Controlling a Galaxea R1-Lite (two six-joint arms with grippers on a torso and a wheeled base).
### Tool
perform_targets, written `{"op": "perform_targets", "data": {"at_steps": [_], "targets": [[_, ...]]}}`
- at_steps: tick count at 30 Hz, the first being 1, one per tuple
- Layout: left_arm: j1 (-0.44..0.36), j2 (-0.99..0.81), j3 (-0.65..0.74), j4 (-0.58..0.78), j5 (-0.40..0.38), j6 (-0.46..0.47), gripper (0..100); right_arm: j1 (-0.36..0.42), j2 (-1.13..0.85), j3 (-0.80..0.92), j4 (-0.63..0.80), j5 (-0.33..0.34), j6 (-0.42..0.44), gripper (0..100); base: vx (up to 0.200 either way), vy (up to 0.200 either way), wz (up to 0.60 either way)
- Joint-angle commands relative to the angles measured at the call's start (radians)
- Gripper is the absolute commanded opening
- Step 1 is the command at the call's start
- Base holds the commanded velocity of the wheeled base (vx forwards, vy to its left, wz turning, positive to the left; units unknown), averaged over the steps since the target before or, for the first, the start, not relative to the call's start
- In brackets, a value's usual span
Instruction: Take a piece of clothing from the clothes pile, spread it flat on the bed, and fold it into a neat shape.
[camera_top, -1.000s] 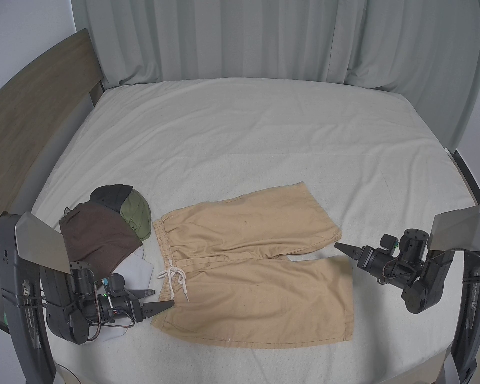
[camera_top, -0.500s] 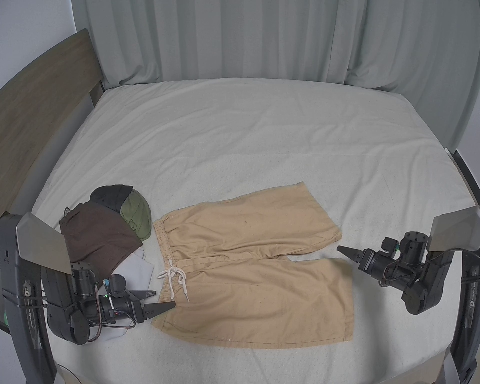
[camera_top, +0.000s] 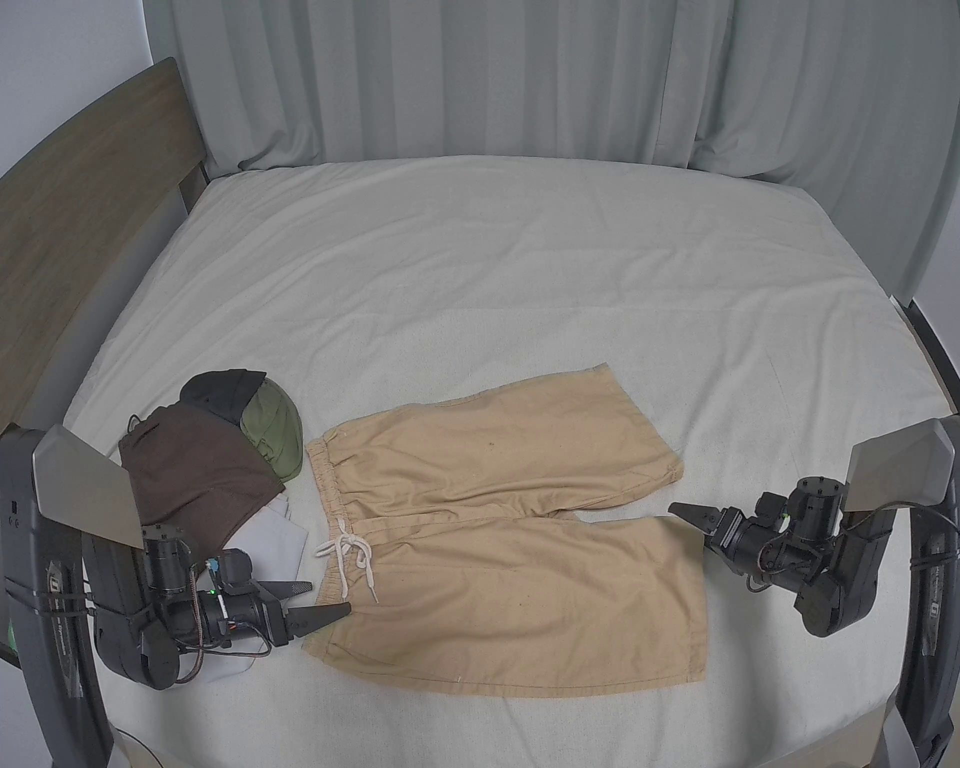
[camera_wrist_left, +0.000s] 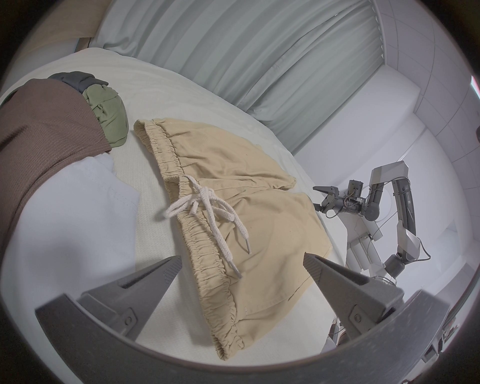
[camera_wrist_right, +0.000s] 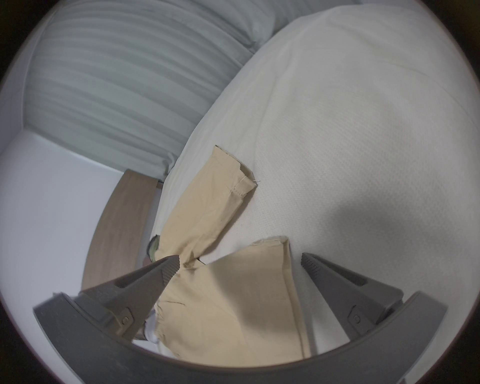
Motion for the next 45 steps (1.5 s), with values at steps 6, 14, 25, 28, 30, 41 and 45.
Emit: {"op": "perform_targets", "data": {"at_steps": [6, 14, 25, 28, 30, 41, 45], "targets": [[0.0, 0.001, 0.0, 0.0, -0.001, 0.0, 100, -0.003, -0.005, -0.042, 0.0, 0.001, 0.109, 100, 0.0, 0.0, 0.0], [0.0, 0.001, 0.0, 0.0, -0.001, 0.0, 100, -0.007, -0.008, -0.048, 0.0, 0.0, 0.109, 0, 0.0, 0.0, 0.0], [-0.004, 0.002, 0.0, 0.0, 0.0, 0.0, 100, -0.015, -0.013, -0.046, -0.002, -0.002, 0.099, 0, 0.0, 0.0, 0.0], [-0.004, 0.004, 0.0, 0.0, -0.001, 0.0, 100, -0.018, -0.013, -0.048, -0.002, -0.003, 0.098, 0, 0.0, 0.0, 0.0], [-0.004, 0.004, 0.0, 0.0, -0.001, 0.0, 100, -0.023, -0.013, -0.055, -0.002, -0.005, 0.092, 0, 0.0, 0.0, 0.0], [-0.004, 0.004, -0.002, 0.0, 0.0, 0.001, 100, -0.032, -0.005, -0.078, -0.002, -0.02, 0.05, 0, 0.0, 0.0, 0.0], [0.001, 0.004, -0.014, 0.0, 0.0, 0.001, 100, -0.047, 0.001, -0.086, 0.0, -0.023, 0.017, 0, 0.0, 0.0, 0.0]]}}
